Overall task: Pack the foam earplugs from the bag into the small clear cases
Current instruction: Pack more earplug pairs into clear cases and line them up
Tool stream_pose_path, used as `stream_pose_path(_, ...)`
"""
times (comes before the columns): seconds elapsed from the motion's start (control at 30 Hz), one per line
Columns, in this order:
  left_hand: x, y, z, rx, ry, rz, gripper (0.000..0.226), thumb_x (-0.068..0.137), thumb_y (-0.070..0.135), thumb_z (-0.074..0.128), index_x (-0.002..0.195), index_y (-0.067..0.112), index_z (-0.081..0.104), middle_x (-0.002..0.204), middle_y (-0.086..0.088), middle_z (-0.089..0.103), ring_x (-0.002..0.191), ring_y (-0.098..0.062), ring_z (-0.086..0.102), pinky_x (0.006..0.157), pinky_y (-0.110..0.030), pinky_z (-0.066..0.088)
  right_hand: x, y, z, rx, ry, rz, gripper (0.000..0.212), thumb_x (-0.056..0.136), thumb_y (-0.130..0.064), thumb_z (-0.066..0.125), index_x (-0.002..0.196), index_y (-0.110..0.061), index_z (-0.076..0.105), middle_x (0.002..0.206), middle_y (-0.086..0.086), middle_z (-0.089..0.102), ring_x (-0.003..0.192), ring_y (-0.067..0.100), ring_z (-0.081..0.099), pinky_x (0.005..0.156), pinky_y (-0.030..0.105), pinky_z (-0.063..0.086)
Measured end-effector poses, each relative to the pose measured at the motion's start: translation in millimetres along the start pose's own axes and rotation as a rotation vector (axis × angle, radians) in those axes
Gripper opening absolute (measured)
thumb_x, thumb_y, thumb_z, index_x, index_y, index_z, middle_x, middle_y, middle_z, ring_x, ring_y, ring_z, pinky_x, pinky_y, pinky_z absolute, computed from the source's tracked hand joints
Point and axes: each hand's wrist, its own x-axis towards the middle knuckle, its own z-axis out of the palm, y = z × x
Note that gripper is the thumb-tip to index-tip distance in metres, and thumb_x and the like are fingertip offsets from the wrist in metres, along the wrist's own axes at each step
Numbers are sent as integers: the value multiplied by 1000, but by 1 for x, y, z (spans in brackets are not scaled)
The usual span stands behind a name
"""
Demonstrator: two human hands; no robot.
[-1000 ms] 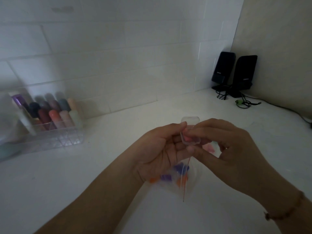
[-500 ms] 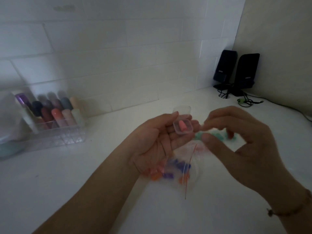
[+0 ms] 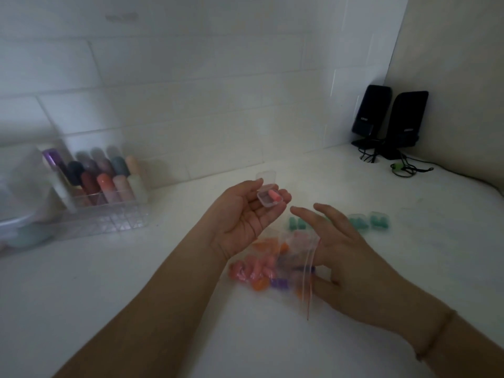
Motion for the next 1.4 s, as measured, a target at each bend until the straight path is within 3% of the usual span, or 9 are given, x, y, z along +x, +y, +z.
stream_pose_path(0.27,2,-3,-1,-69,32,-17,30,96,12,51,116,-11,54,117,-32,57,64,-27,70,81,-36,58,12,-16,25,-77,238,109,48,71,-74,45,62,-33,68,151,-16,33,144,20,16,108,42,28)
stream_pose_path(0.63,-3,1,1,-231,35,13,32,94,16,52,114,-9,55,111,-32,59,70,-25,66,77,-34,60,11,-19,41,-82,285,84,10,71,-48,69,76,-42,73,141,-15,47,134,28,34,99,51,41)
stream_pose_path(0.8,-7,1,6,-198,44,33,35,95,16,50,117,-12,55,115,-31,60,72,-29,71,80,-37,57,6,-16,7,73,259,82,34,65,-69,53,70,-42,72,132,-24,51,131,18,34,103,42,37)
stream_pose_path(0.93,-10,1,9,-120,19,2,38,94,15,51,115,-15,57,118,-32,62,84,-33,72,81,-36,56,-8,-6,-46,410,218,165,6,68,-41,73,64,-37,71,108,-34,64,112,-5,54,94,23,40)
stream_pose_path(1.0,-13,-1,12,-91,-17,-20,38,94,15,50,116,-15,57,112,-31,64,89,-33,71,81,-34,56,-9,4,-66,728,219,240,9,66,-20,80,62,-18,72,97,-17,73,92,1,68,83,24,49)
stream_pose_path(1.1,-18,-7,19,-27,-91,-63,42,87,16,52,117,-14,58,110,-29,66,93,-32,70,78,-32,57,-11,13,-74,1243,269,227,38,41,-39,87,57,-10,66,83,13,74,66,22,70,55,26,55)
stream_pose_path(1.2,-23,-15,25,32,-163,-121,45,83,16,54,116,-13,60,111,-28,65,92,-32,71,77,-33,58,-8,15,-65,1614,420,261,24,39,-27,75,53,-13,61,66,13,67,44,16,55,41,18,43)
stream_pose_path(1.3,-26,-22,29,99,-189,-149,46,81,17,56,114,-14,62,111,-28,66,93,-32,71,78,-34,58,-5,10,-65,1774,475,326,15,46,-18,66,58,-12,59,59,8,60,41,14,49,40,16,42)
stream_pose_path(1.4,-27,-24,29,138,-212,-170,46,81,18,56,114,-12,63,110,-28,67,94,-32,71,78,-34,59,-2,10,-61,1631,428,361,11,68,-9,56,65,-13,66,62,9,61,44,14,52,40,19,47)
